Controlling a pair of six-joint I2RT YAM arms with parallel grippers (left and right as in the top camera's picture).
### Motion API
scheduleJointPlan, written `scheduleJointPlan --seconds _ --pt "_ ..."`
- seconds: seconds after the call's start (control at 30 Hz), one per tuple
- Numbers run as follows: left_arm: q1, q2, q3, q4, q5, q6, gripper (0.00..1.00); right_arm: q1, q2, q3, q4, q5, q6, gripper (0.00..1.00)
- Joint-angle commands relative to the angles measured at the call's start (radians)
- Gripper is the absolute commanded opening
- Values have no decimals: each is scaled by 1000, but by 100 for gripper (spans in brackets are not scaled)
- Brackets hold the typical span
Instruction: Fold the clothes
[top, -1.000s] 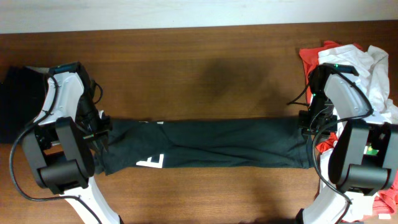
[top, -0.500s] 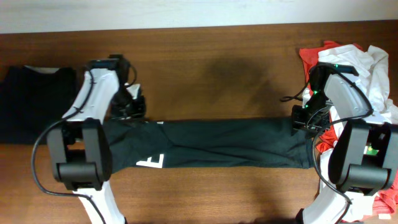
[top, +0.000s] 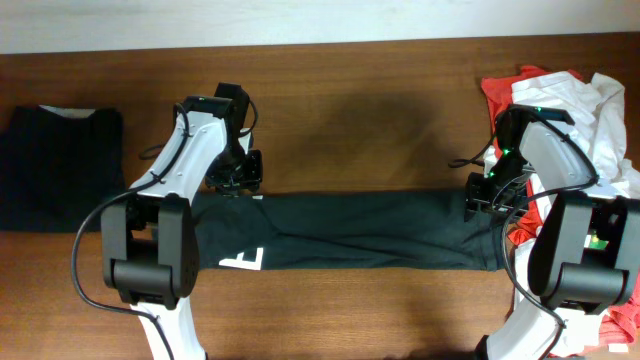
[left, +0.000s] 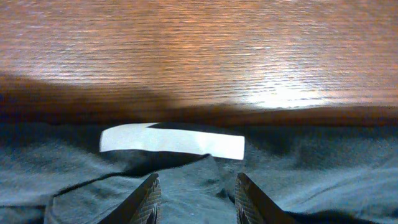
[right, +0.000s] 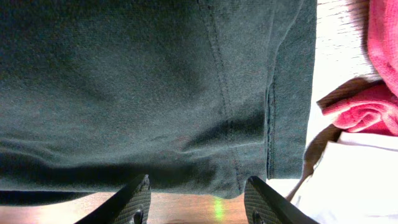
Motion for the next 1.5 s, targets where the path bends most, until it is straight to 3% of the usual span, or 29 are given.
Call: scheduleJointPlan --seconds 0.0,0.37,0.43,0.47,0.57,1.0,1.17,1.27,1.47 --pt "-6 -22 -8 3 -34 -30 39 -4 -10 -7 -4 -5 3 53" --pt "-6 -22 -97 96 -58 -51 38 -4 -10 -7 -4 -5 3 53" --pt "-9 -22 -97 103 -55 -51 25 -4 -10 -7 -3 -5 2 53" --pt "-14 -22 -97 106 -55 -52 11 -4 -10 -7 -3 -5 2 53" --pt "-37 -22 -97 111 -54 -51 0 -4 -10 -7 -3 -5 2 53" --pt "-74 -29 -90 105 54 24 0 -4 -10 -7 0 3 2 53" --pt "-74 -29 -90 97 -114 15 17 -4 -10 -7 1 3 2 53" --pt "-75 -28 -90 34 -145 -6 17 -4 -10 -7 1 3 2 54" --pt "-91 -28 -90 -52 -61 -14 13 -4 -10 -7 10 3 2 54"
